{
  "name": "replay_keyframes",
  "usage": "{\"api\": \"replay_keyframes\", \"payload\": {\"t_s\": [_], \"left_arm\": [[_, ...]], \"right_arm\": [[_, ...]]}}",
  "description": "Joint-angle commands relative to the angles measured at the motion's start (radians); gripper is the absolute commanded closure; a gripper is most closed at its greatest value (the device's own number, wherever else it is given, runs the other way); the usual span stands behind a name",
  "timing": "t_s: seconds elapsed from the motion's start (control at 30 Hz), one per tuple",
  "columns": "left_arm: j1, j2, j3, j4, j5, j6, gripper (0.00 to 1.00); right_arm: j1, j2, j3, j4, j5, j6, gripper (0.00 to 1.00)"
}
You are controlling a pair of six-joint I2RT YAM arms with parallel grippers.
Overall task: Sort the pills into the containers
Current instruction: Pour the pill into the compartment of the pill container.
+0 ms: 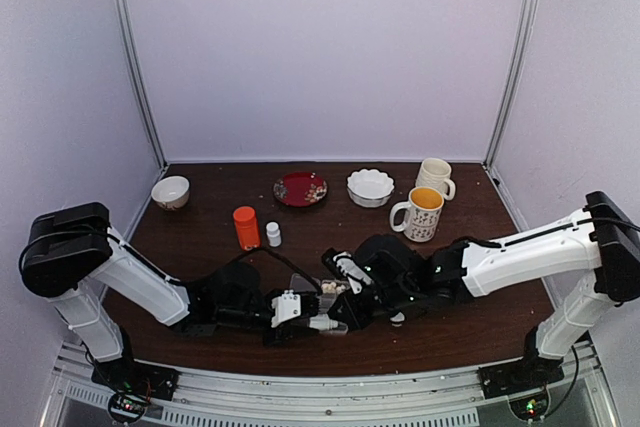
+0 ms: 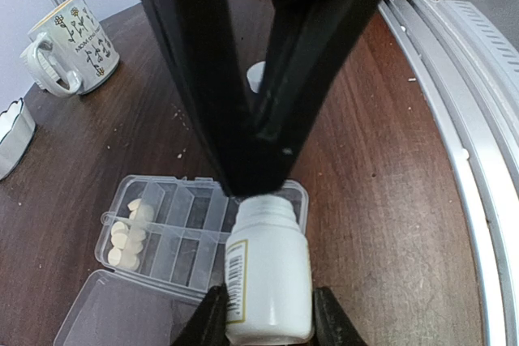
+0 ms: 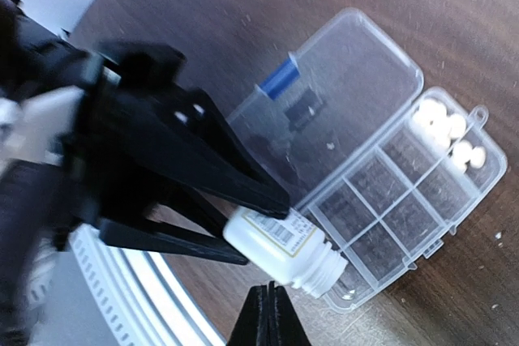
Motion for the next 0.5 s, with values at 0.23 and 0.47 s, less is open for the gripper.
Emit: {"api": "replay_keyframes", "payload": {"t_s": [0.23,0.47], "left_arm": [[-0.003,0.006,-0.001,0.057,0.014,0.012,1.0],[-0.002,0.005,0.003,0.05,0.015,0.012,1.0]], "right_arm": [[0.008,0.057,0.04,-0.029,0.005,0.001,1.0],[0.007,0.006,0.052,-0.055,0.052,-0.019,1.0]]}}
